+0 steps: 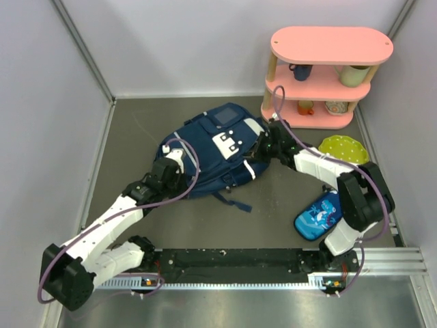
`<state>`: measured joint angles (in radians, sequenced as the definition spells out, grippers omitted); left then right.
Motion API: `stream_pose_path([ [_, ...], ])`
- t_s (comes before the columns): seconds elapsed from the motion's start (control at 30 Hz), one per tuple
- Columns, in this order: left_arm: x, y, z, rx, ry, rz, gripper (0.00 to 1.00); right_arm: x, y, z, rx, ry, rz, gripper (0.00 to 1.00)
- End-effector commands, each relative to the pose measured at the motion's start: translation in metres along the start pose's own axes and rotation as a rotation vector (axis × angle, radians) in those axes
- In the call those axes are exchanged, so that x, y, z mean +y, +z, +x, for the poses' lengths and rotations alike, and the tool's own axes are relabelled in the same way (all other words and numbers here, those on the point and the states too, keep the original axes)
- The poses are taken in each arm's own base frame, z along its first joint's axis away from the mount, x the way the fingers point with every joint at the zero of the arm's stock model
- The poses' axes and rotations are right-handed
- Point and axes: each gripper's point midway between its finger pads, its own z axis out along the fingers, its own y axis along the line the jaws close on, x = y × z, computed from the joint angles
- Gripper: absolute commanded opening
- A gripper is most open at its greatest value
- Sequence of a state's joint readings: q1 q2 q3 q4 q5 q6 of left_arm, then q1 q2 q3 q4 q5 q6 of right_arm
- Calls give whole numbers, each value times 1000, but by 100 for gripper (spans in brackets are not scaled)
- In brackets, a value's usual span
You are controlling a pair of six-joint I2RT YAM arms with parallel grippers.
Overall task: Pack the student bag
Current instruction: Unzip the student bag at the center of the board.
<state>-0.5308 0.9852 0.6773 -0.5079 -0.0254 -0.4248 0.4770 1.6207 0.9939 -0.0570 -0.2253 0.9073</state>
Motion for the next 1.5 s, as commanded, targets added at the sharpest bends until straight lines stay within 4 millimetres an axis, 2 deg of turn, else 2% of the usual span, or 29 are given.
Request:
stream_pose_path([
  [0.0,13,-17,16,31,-16,-61,0,34,12,-40,-14,-192,-127,0],
  [0.03,8,-18,17,32,-15,-42,0,48,14,-46,-4,-213,-160,0],
  [0.07,1,-20,19,35,-8,-14,0,43,24,-41,35,-218,-155,0],
  [0.17,-16,-19,26,45,-5,29,0,47,33,-50,15,-237,-157,0],
  [0.27,-34,-14,30,57,-3,74,0,56,37,-59,22,-258,-149,0],
  [0.3,-40,-13,30,56,-10,87,0,51,42,-56,48,-261,-135,0],
  [0.33,-46,-11,28,46,-10,104,0,59,37,-59,49,-273,-148,3],
  [0.37,-51,-8,30,54,-13,111,0,59,35,-56,61,-272,-150,22],
  [0.47,-64,-3,25,38,-20,151,0,55,11,-46,45,-256,-128,53],
  [0.5,-66,-3,24,37,-19,162,0,33,8,-33,56,-228,-75,57],
  [0.53,-70,-3,20,27,-20,175,0,39,-10,-35,24,-222,-89,59],
  [0.57,-73,-3,18,25,-19,180,0,36,-15,-28,29,-177,-88,61],
  [0.6,-75,-3,17,21,-14,191,0,26,-17,-10,65,-151,-104,62],
  [0.63,-77,-3,16,20,-11,197,0,36,-30,-6,60,-145,-153,62],
  [0.7,-81,-4,12,14,0,206,0,38,-36,21,104,-100,-197,62],
  [0.73,-83,-5,11,12,4,212,0,43,-38,29,114,-95,-220,62],
  [0.77,-84,-5,11,13,8,216,0,58,-44,46,147,-87,-271,62],
  [0.8,-84,-6,9,9,10,217,0,59,-44,59,168,-79,-278,61],
  [0.83,-85,-6,9,8,11,221,0,67,-45,64,167,-77,-304,61],
  [0.87,-86,-7,8,3,13,222,0,78,-47,79,184,-68,-322,61],
  [0.9,-86,-7,7,0,15,224,0,77,-45,87,190,-54,-320,61],
  [0.93,-87,-7,8,2,17,227,0,85,-44,89,181,-48,-351,61],
  [1.0,-89,-9,5,-12,17,236,0,87,-38,100,187,2,-362,59],
  [1.07,-94,-12,7,0,25,267,0,95,-36,98,171,17,-399,55],
  [1.2,-94,-13,8,1,32,273,0,90,-23,98,165,8,-345,52],
  [1.37,-96,-18,4,-18,27,285,0,74,-10,99,151,23,-264,48],
  [1.47,-98,-20,2,-27,26,293,0,72,-5,100,137,33,-276,47],
])
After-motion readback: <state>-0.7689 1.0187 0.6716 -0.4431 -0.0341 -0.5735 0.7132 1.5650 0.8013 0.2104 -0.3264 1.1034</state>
